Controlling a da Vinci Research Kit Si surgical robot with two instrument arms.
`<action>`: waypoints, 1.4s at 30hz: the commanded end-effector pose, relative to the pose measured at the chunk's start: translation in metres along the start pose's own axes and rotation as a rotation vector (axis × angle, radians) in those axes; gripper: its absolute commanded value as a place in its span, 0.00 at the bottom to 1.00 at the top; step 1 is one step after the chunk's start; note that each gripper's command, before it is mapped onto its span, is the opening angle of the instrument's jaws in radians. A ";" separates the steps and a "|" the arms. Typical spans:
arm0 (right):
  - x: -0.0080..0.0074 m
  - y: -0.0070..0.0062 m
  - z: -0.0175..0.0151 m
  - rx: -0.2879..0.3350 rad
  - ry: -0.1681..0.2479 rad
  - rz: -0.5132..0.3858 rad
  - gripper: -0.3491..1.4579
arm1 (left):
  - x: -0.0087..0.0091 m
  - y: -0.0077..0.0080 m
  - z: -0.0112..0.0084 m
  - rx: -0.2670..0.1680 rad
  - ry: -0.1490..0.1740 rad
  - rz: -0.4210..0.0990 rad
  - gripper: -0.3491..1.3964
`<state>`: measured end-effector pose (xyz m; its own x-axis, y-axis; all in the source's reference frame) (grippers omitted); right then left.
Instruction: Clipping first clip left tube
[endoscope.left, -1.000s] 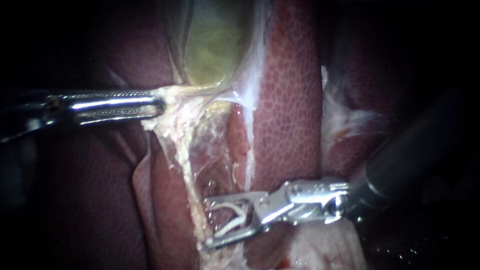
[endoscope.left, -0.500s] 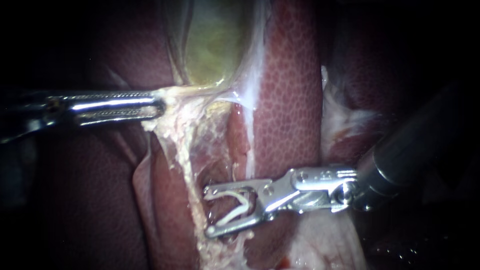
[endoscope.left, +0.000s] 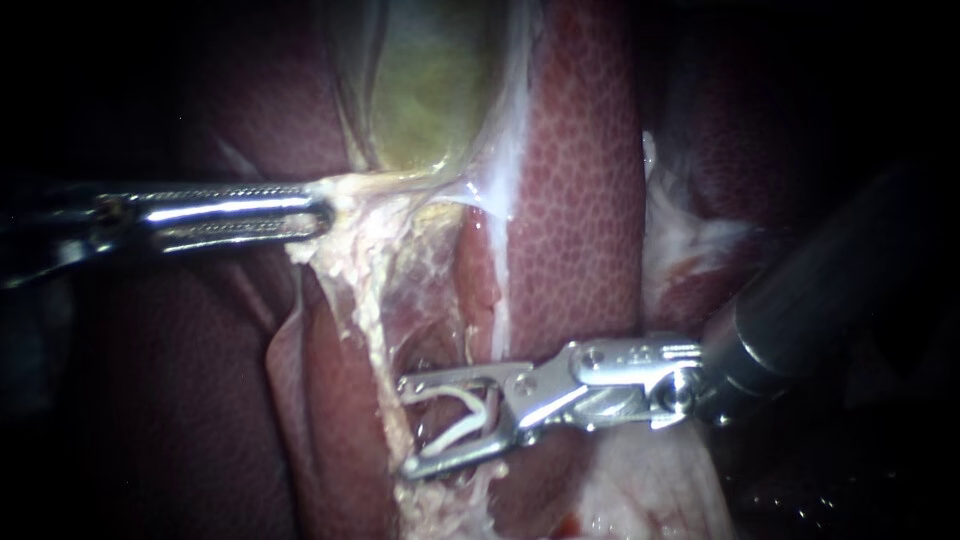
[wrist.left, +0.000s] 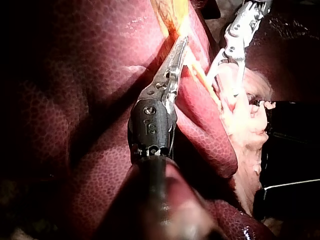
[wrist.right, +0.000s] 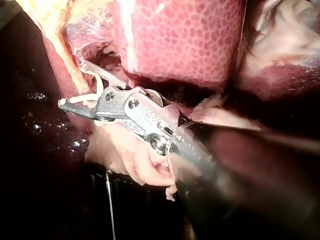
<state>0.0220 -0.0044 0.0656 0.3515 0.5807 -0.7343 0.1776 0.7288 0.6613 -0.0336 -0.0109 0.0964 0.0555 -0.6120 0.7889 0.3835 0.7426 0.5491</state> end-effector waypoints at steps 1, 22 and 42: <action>-0.0001 0.0000 0.0002 0.000 -0.001 -0.001 0.52 | 0.0000 0.0000 0.0000 0.000 0.000 0.000 0.00; -0.0020 -0.0018 0.0030 0.103 0.001 0.040 0.52 | 0.0004 0.0008 0.0002 0.001 0.000 0.000 0.00; -0.0053 -0.0021 0.0067 0.190 -0.048 0.079 0.51 | 0.0005 0.0008 0.0006 -0.002 0.000 0.000 0.00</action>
<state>0.0260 -0.0116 0.0693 0.4162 0.6132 -0.6714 0.3166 0.5945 0.7391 -0.0339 -0.0104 0.0974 0.0551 -0.6124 0.7886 0.3858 0.7415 0.5489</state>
